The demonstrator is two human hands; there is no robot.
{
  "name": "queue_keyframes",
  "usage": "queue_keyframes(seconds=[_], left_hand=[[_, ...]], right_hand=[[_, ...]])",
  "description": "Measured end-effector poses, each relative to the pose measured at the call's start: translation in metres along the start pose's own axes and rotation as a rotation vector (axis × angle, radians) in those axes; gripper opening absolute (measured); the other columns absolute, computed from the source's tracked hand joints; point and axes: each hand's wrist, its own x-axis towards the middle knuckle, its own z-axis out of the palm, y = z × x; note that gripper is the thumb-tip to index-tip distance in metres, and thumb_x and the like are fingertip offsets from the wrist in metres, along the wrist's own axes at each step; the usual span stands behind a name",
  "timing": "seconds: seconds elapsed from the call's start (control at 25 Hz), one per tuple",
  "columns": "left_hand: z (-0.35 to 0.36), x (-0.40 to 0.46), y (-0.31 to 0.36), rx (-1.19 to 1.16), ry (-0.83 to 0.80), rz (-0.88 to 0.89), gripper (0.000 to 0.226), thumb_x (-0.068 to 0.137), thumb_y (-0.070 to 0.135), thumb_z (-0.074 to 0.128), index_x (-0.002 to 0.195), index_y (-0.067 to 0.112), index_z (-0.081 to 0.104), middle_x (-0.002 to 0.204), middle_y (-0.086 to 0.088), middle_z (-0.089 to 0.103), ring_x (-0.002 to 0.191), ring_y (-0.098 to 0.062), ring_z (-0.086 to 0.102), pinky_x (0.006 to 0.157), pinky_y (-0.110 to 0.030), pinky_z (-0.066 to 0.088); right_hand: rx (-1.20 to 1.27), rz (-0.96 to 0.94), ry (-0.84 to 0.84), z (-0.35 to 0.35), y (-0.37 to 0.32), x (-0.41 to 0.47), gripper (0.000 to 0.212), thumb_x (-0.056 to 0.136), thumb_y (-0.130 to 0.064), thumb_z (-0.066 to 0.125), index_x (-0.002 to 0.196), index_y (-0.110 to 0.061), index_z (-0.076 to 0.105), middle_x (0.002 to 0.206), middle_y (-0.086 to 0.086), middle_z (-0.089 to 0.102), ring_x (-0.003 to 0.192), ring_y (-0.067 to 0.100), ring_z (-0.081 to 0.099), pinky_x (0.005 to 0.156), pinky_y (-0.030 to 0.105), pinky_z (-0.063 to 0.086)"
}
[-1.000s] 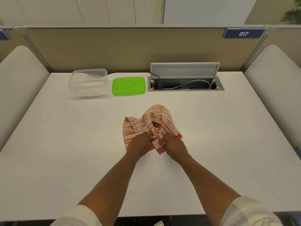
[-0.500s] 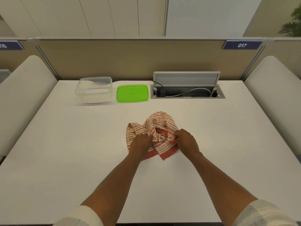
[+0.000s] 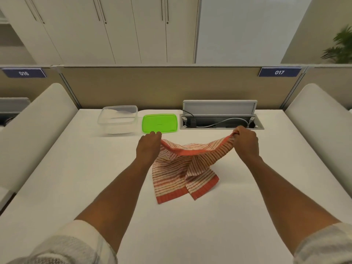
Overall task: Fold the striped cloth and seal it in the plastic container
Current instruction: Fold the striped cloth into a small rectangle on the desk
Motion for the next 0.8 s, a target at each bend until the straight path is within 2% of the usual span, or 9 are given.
queue_keyframes(seconds=[0.12,0.36,0.52,0.64,0.72,0.8], left_hand=[[-0.028,0.026,-0.006,-0.218,0.144,-0.091,0.019,0.088,0.011,0.042,0.102,0.014,0.055,0.094,-0.014,0.065,0.085,-0.039,0.062,0.068,-0.041,0.045],[-0.087,0.072,-0.024,-0.438,0.341,-0.266,0.022,0.087,0.018,0.041,0.096,0.017,0.061,0.089,-0.014,0.068,0.081,-0.039,0.062,0.067,-0.041,0.049],[-0.121,0.096,-0.027,-0.548,0.478,-0.294,0.022,0.090,0.018,0.044,0.099,0.021,0.063,0.090,-0.011,0.071,0.081,-0.035,0.065,0.072,-0.042,0.056],[-0.135,0.099,-0.028,-0.562,0.684,-0.276,0.021,0.092,0.020,0.044,0.101,0.023,0.062,0.091,-0.008,0.072,0.079,-0.032,0.066,0.063,-0.033,0.049],[-0.138,0.093,-0.032,-0.566,0.837,-0.302,0.024,0.088,0.018,0.042,0.100,0.021,0.063,0.092,-0.009,0.073,0.079,-0.037,0.064,0.061,-0.033,0.043],[-0.132,0.080,-0.036,-0.652,0.890,-0.268,0.026,0.083,0.012,0.044,0.097,0.015,0.067,0.091,-0.012,0.072,0.080,-0.037,0.062,0.063,-0.035,0.043]], right_hand=[[0.035,-0.018,0.081,-0.028,-0.007,0.031,0.012,0.095,-0.026,0.058,0.090,-0.015,0.062,0.078,0.001,0.059,0.066,0.016,0.058,0.061,0.023,0.047],[0.114,-0.087,0.208,-0.080,-0.024,0.084,0.017,0.095,-0.023,0.058,0.078,-0.022,0.056,0.074,-0.001,0.059,0.064,0.018,0.058,0.049,0.017,0.036],[0.106,-0.162,0.357,-0.108,-0.047,0.106,0.016,0.095,-0.025,0.059,0.091,-0.012,0.067,0.078,0.004,0.065,0.070,0.020,0.060,0.059,0.024,0.044],[0.123,-0.194,0.474,-0.129,-0.063,0.105,0.016,0.097,-0.022,0.054,0.098,-0.012,0.066,0.090,0.010,0.071,0.078,0.024,0.065,0.063,0.025,0.045],[0.112,-0.179,0.559,-0.139,-0.068,0.096,0.016,0.096,-0.018,0.051,0.099,-0.013,0.066,0.093,0.011,0.071,0.081,0.026,0.065,0.064,0.025,0.044],[0.122,-0.153,0.591,-0.142,-0.064,0.081,0.016,0.094,-0.013,0.049,0.098,-0.014,0.065,0.093,0.011,0.071,0.081,0.027,0.063,0.065,0.026,0.044]])
